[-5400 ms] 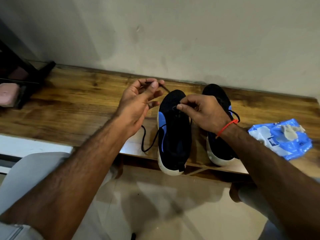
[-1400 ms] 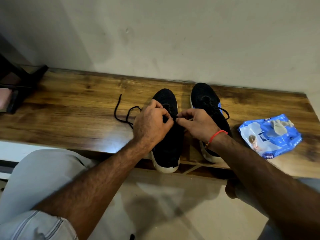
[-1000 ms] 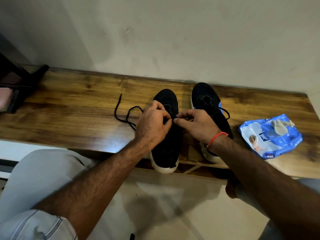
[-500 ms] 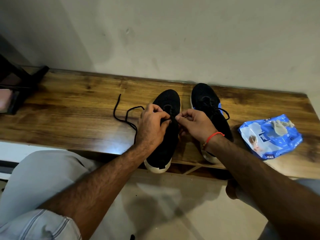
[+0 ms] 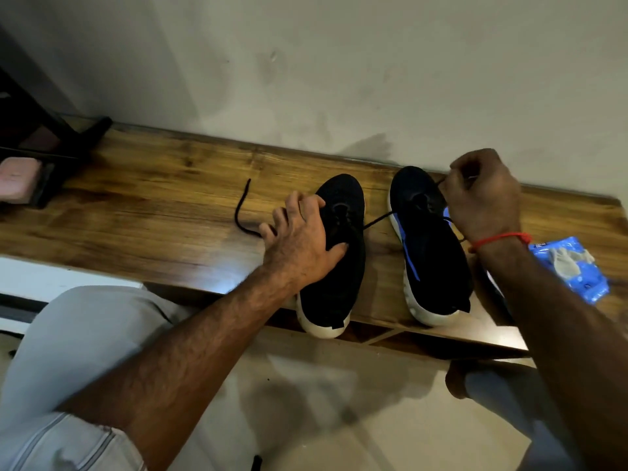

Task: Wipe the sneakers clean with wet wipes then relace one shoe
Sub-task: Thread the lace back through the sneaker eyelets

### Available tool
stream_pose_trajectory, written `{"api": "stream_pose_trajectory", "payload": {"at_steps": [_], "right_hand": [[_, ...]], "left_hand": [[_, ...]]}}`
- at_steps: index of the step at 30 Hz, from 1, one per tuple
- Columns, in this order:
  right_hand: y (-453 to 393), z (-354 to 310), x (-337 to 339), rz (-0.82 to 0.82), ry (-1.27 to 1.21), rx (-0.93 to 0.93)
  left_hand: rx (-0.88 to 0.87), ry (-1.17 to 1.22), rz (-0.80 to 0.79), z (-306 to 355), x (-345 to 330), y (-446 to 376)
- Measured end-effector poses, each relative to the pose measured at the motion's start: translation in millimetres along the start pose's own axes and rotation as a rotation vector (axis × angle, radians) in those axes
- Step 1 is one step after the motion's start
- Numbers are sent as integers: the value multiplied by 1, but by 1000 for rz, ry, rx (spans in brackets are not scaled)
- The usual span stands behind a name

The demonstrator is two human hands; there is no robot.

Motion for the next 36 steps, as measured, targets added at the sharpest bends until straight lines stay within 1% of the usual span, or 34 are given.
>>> {"api": "stream_pose_trajectory", "payload": {"at_steps": [1, 2, 4, 5, 6, 7, 8, 9, 11, 12, 13, 14, 16, 17, 20, 22, 24, 27, 30, 33, 35, 36], "right_hand": [[5, -7, -5, -41, 49, 122], [16, -17, -17, -152, 94, 234], [45, -32, -52, -491, 237, 366], [60, -37, -67, -629, 346, 419], [70, -39, -77, -710, 456, 463], [73, -41, -80, -732, 541, 486], [67, -40, -76, -700, 580, 475], [55, -38, -67, -615, 579, 437], [22, -26, -38, -375, 515, 316], [7, -18, -24, -281, 508, 256], [-2, -10, -13, -229, 521, 201], [-6, -3, -9, -213, 542, 159], [-1, 3, -17, -246, 559, 151], [8, -3, -26, -290, 549, 203], [50, -35, -61, -534, 459, 501], [69, -44, -76, -662, 502, 582], [68, -44, -78, -669, 520, 555], [49, -34, -64, -589, 570, 448], [40, -25, -55, -576, 623, 374], [50, -31, -61, -590, 563, 408], [60, -41, -68, -601, 473, 470], [66, -45, -71, -625, 472, 502]], "left_hand": [[18, 2, -29, -2, 0, -1], [42, 1, -60, -5, -1, -3], [92, -11, -117, -10, -1, -5], [108, -21, -142, -11, -2, -6], [117, -29, -170, -12, -2, -7], [122, -35, -201, -13, -3, -7], [125, -39, -232, -13, -4, -7], [128, -40, -260, -13, -5, -6], [132, -34, -302, -13, -5, -5], [130, -31, -316, -13, -5, -4], [124, -28, -325, -13, -5, -3], [113, -25, -331, -12, -5, -2], [81, -30, -339, -10, -3, -1], [58, -42, -337, -8, -1, -2], [-7, -84, -334, -3, 4, -1], [-22, -98, -343, -1, 10, 0], [-33, -113, -331, -1, 20, 1], [-46, -122, -246, -6, 36, -1], [-32, 0, -137, -11, 42, -5], [-104, 169, 36, -7, 45, -8], [-165, 214, 81, -1, 41, -10], [-183, 226, 79, 1, 38, -11]]}}
Point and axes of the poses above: each hand's wrist, its own y-axis away from the middle knuckle, its own x-axis out of the back of the hand, z = x × y, the point moved 6 cm from there along -y, towards the middle knuckle, and after that the axes turned 2 degrees about x, right-handed, at the moved point
